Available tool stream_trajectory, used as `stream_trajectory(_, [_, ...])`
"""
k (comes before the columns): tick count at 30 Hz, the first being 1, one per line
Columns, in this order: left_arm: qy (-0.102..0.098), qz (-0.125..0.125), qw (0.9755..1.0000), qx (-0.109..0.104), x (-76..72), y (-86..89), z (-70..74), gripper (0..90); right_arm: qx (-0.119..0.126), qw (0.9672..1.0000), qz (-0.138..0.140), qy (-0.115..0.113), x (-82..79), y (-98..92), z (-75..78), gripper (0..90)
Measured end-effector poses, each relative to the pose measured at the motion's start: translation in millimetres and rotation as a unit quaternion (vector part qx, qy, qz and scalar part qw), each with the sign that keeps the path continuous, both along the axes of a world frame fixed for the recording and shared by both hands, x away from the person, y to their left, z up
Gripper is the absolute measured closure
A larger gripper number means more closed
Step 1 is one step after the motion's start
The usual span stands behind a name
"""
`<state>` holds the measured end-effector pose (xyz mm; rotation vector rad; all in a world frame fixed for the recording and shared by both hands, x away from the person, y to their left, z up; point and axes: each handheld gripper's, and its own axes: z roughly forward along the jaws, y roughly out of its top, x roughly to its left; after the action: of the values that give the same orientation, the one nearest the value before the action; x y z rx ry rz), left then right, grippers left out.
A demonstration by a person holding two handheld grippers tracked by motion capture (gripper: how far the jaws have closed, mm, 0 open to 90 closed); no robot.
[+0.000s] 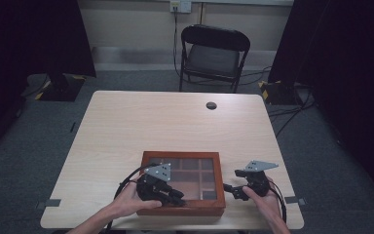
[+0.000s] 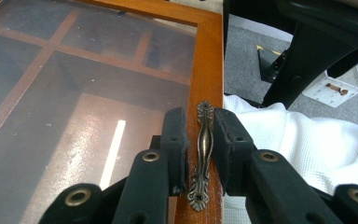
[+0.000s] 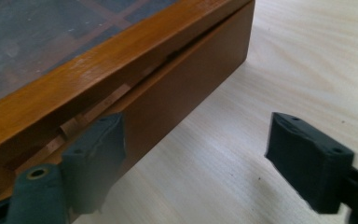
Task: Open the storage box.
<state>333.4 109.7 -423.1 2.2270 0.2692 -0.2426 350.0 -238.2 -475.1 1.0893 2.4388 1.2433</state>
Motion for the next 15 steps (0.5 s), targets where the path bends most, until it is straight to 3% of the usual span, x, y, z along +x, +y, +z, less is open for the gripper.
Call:
stream_trajectory(3, [-0.002, 0.000, 1.0000, 0.002, -0.1, 0.1, 1.1, 74.9, 0.015, 0.9999, 0.006, 0.001, -1.4, 0.2, 2.1, 19.5])
stream_trajectory(15, [0.009, 0.001, 1.0000, 0.003, 3.4, 0.5, 9.6, 75.1, 0.034, 0.9987, 0.037, -0.002, -5.2, -0.6, 5.6, 24.7])
